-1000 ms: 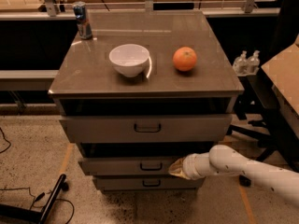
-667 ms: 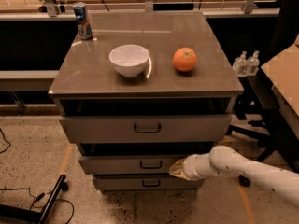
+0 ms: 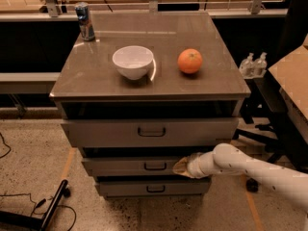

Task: Close middle drawer

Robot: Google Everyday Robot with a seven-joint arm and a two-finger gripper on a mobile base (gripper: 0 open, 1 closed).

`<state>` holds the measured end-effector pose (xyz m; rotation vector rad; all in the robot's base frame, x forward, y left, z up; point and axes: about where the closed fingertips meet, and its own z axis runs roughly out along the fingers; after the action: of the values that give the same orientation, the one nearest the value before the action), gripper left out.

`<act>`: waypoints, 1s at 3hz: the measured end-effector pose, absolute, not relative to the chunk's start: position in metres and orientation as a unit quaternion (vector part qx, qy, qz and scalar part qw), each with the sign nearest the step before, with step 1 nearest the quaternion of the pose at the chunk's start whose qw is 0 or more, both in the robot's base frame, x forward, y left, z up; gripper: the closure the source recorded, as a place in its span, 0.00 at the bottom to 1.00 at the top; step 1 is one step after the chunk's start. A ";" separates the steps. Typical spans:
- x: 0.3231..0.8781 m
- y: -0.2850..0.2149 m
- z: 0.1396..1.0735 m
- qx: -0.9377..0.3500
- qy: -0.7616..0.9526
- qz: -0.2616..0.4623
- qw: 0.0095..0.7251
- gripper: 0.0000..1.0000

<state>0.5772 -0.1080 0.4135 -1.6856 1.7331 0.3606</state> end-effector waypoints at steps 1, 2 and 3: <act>0.592 -0.106 0.415 -0.648 0.664 0.132 0.350 1.00; 0.587 -0.108 0.415 -0.648 0.664 0.131 0.350 1.00; 0.583 -0.115 0.414 -0.647 0.665 0.118 0.354 1.00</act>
Offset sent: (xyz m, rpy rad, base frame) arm 0.0345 -0.0080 0.0113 -0.0159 -0.0927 -0.0199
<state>0.5828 -0.1149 0.4139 -1.6733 1.7196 0.3062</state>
